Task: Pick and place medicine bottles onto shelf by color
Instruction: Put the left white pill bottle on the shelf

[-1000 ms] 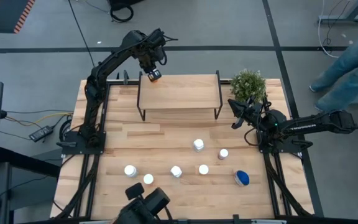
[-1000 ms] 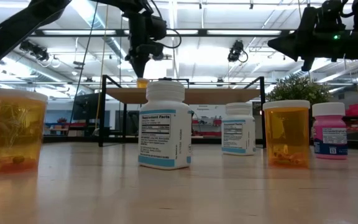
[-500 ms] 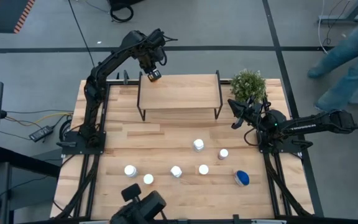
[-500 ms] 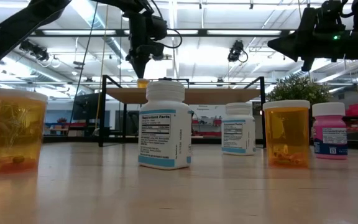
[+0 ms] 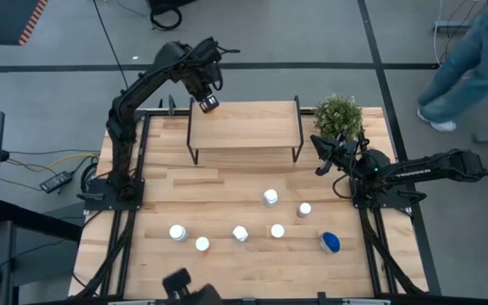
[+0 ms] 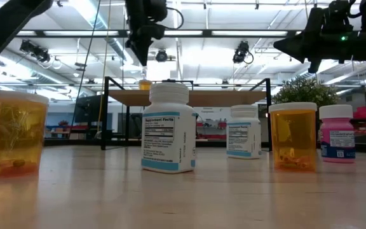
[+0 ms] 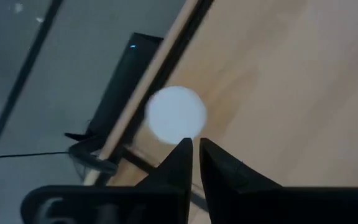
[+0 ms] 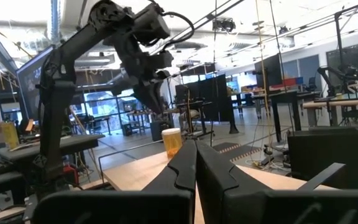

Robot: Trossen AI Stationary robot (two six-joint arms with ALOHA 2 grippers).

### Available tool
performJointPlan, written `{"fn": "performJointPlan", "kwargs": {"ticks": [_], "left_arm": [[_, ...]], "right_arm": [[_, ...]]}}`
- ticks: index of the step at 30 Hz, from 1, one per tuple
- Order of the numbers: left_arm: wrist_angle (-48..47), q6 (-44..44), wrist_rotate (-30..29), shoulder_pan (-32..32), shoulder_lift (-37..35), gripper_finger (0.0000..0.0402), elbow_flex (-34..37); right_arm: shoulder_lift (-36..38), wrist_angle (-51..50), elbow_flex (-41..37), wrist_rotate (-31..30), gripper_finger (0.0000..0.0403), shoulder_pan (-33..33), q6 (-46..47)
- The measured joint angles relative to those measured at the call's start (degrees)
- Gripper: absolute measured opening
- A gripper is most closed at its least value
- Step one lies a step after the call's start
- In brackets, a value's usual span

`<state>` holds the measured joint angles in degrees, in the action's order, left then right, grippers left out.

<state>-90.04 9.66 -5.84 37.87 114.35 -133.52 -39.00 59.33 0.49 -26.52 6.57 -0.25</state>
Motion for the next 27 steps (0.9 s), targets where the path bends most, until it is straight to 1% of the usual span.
{"fn": "performJointPlan", "kwargs": {"ticks": [4, 8, 13, 16, 19, 21, 22, 27], "left_arm": [[0.0, -1.6, 4.9, -4.8, -1.8, 0.003, 0.0], [0.0, -4.1, 4.9, -11.6, -3.3, 0.0046, -0.1], [0.0, -9.5, 3.4, -22.4, -4.6, 0.0092, -0.1], [0.0, -12.9, 1.3, -27.9, -4.6, 0.0128, -0.1], [0.2, -17.0, 1.0, -32.3, -4.7, 0.017, 0.4], [0.3, -18.8, 0.9, -34.6, -5.4, 0.0195, 3.6], [0.3, -20.1, 0.9, -35.6, -6.6, 0.0206, 6.9], [-0.2, -28.1, 0.7, -39.7, -14.9, 0.0244, 26.7]], "right_arm": [[0.0, 0.0, 0.0, 0.0, 0.001, 0.0, 0.0], [0.0, 0.0, 0.0, -1.5, 0.001, 0.0, 0.0], [0.0, 0.0, 0.0, -2.1, 0.001, 0.0, 0.0], [0.0, 0.0, 0.0, -2.1, 0.001, 0.0, 0.8], [0.0, 0.0, 0.0, -2.1, 0.001, 0.0, 3.4], [0.0, 0.0, 0.0, -2.1, 0.001, 0.0, 4.6], [0.0, 0.0, 0.0, -2.0, 0.001, 0.0, 5.1], [0.0, -0.1, 0.0, -1.0, 0.001, 0.0, 6.9]]}}
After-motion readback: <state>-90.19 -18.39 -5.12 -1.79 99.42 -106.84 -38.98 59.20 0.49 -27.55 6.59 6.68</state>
